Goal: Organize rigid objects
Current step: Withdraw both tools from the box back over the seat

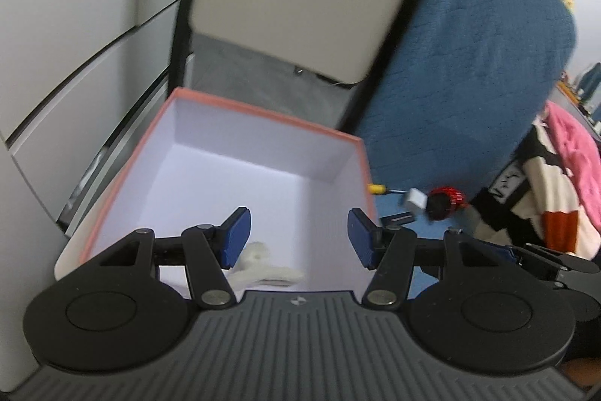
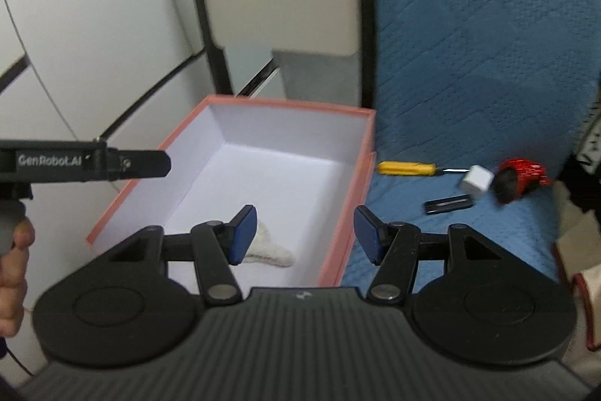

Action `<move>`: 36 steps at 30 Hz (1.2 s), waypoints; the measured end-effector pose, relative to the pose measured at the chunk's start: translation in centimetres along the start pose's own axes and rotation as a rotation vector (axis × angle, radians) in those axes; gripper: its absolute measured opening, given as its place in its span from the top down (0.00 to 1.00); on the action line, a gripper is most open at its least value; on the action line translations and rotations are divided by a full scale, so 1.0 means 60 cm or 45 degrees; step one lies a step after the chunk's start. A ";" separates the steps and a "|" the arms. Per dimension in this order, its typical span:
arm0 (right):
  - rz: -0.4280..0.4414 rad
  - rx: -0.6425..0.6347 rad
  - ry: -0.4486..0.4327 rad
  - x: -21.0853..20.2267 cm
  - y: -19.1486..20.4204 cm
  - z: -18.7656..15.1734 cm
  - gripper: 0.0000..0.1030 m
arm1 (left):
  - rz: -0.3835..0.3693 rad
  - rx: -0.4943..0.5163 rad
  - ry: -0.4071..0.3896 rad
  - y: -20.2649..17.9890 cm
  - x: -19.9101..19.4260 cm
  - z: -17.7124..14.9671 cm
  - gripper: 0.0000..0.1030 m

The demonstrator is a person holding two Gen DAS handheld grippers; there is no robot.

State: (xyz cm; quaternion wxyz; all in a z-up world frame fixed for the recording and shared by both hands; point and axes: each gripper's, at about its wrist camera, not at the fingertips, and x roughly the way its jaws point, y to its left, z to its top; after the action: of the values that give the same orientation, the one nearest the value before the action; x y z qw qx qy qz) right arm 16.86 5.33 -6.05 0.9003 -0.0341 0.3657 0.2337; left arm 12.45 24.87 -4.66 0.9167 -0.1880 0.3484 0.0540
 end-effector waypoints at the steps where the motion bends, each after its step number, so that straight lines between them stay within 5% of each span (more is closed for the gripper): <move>1: -0.011 0.010 -0.018 -0.011 -0.007 -0.001 0.42 | -0.008 0.008 -0.009 -0.013 -0.006 -0.002 0.39; 15: -0.094 0.119 -0.160 -0.119 -0.114 -0.072 0.42 | -0.092 0.116 -0.020 -0.161 -0.016 -0.081 0.39; 36: -0.284 0.245 -0.195 -0.143 -0.268 -0.217 0.42 | -0.165 0.203 -0.028 -0.308 0.048 -0.210 0.39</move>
State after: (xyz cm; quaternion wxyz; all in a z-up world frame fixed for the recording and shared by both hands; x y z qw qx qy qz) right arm 10.31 -15.36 -11.54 0.9449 0.0296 0.3108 0.0982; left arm 11.09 2.91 -9.53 0.9342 -0.1358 0.3284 -0.0313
